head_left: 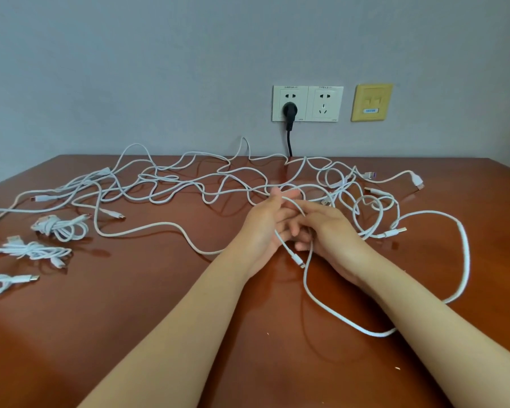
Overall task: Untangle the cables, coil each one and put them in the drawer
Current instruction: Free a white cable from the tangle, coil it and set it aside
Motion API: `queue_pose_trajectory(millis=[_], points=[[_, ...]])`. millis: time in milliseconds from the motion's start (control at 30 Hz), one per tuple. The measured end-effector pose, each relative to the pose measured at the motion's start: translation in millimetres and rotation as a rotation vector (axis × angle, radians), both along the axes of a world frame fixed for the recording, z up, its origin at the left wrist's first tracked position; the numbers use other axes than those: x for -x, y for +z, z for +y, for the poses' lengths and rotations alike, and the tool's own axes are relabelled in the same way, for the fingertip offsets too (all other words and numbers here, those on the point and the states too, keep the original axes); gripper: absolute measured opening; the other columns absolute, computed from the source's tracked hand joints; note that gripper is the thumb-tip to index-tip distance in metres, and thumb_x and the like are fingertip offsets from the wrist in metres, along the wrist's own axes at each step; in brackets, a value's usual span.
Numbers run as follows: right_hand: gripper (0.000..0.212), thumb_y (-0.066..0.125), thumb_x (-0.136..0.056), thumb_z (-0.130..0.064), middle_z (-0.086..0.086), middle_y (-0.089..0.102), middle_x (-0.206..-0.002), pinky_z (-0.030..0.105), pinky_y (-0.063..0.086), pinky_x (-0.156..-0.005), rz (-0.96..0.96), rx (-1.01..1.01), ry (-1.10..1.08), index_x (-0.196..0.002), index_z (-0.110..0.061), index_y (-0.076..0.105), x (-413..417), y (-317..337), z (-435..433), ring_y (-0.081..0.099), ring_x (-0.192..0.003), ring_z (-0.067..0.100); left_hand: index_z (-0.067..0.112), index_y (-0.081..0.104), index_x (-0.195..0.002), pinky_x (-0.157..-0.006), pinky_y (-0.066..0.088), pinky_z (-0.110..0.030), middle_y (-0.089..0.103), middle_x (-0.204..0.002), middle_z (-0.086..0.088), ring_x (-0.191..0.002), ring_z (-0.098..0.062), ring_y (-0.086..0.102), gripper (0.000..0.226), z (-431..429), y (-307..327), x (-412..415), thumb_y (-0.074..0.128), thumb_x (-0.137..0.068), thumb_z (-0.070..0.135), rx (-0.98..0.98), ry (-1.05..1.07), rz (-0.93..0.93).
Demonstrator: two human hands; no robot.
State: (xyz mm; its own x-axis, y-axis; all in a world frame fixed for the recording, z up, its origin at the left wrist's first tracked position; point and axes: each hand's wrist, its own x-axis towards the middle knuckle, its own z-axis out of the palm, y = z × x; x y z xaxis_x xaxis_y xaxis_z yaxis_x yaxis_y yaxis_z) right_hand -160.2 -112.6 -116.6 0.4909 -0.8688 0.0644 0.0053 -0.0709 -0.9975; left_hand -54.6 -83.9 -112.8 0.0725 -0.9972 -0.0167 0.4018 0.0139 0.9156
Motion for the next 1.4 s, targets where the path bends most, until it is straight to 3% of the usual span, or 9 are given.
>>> queue_pose_trajectory(millis=[167,300,400,633,900,1100,1200,1300,1400], points=[[0.037,0.038,-0.093,0.004,0.002,0.048,-0.054,0.023,0.04,-0.041,-0.062,-0.113,0.09,-0.118,-0.022,0.047,1,2,5,0.036,-0.038,0.01,0.008,0.057,-0.094,-0.07,0.053,-0.026,0.065,-0.095,-0.014,-0.083,-0.018,0.065,0.048,0,2,-8,0.021,-0.102,0.039,0.018,0.086,0.101],[0.019,0.049,-0.093,-0.003,0.003,0.042,-0.058,0.019,0.032,-0.035,0.036,-0.095,0.023,-0.106,-0.015,0.045,6,4,3,0.03,-0.036,0.009,0.009,0.047,-0.083,-0.068,0.054,-0.032,0.069,-0.065,-0.011,-0.064,-0.022,0.068,0.046,0,6,-14,0.02,-0.102,0.042,0.005,0.175,0.276],[0.013,0.052,-0.092,-0.006,0.004,0.043,-0.06,0.016,0.026,-0.034,0.151,-0.042,0.046,-0.092,-0.015,0.043,6,4,4,0.027,-0.036,0.007,0.013,0.042,-0.071,-0.054,0.052,-0.026,0.045,-0.041,0.0,-0.041,-0.013,0.051,0.049,-2,11,-17,0.021,-0.101,0.045,-0.016,0.282,0.36],[0.01,0.047,-0.092,-0.017,-0.008,0.044,-0.065,0.034,0.042,-0.064,0.703,0.843,0.073,-0.097,-0.024,0.042,2,7,23,0.051,-0.067,0.023,0.016,0.035,-0.068,-0.028,0.012,-0.012,0.024,-0.034,0.008,-0.024,-0.004,0.016,0.046,-6,15,-25,0.022,-0.101,0.045,-0.052,0.347,0.134],[0.017,0.043,-0.096,-0.029,-0.007,0.06,-0.106,0.03,0.04,-0.081,0.823,0.931,-0.038,-0.105,-0.025,0.058,10,17,22,0.053,-0.105,0.02,0.015,0.037,-0.069,-0.024,0.012,-0.015,0.024,-0.031,0.008,-0.022,-0.004,0.016,0.045,1,19,-41,0.025,-0.102,0.042,-0.163,0.332,0.159],[0.036,0.038,-0.088,-0.037,-0.003,0.059,-0.084,0.033,0.048,-0.061,0.623,1.139,0.03,-0.092,-0.02,0.069,4,11,24,0.06,-0.082,0.022,0.013,0.047,-0.073,-0.029,0.02,-0.013,0.032,-0.052,0.001,-0.029,-0.005,0.026,0.041,1,18,-31,0.034,-0.1,0.041,-0.22,0.335,-0.251],[0.031,0.043,-0.086,-0.034,-0.005,0.064,-0.087,0.028,0.05,-0.06,0.544,1.203,0.031,-0.088,-0.021,0.071,3,11,26,0.06,-0.086,0.015,0.014,0.058,-0.065,-0.053,0.042,-0.024,0.054,-0.062,-0.007,-0.054,-0.019,0.048,0.05,0,12,-25,0.038,-0.098,0.046,-0.194,0.299,-0.519],[0.018,0.056,-0.086,-0.038,-0.017,0.062,-0.077,0.027,0.046,-0.064,0.552,1.067,-0.008,-0.086,-0.027,0.07,4,16,29,0.061,-0.081,0.014,0.02,0.049,-0.047,-0.054,0.032,-0.027,0.044,-0.039,0.002,-0.048,-0.019,0.04,0.063,2,13,-18,0.034,-0.094,0.059,-0.204,0.218,-0.657],[0.025,0.068,-0.076,-0.048,-0.015,0.055,-0.06,0.029,0.033,-0.063,0.62,0.868,-0.212,-0.081,-0.027,0.055,6,19,29,0.049,-0.067,0.011,0.019,0.059,-0.07,-0.048,0.028,-0.021,0.053,-0.057,-0.004,-0.041,-0.015,0.035,0.072,4,15,-14,0.022,-0.082,0.079,-0.27,0.07,-0.745]])
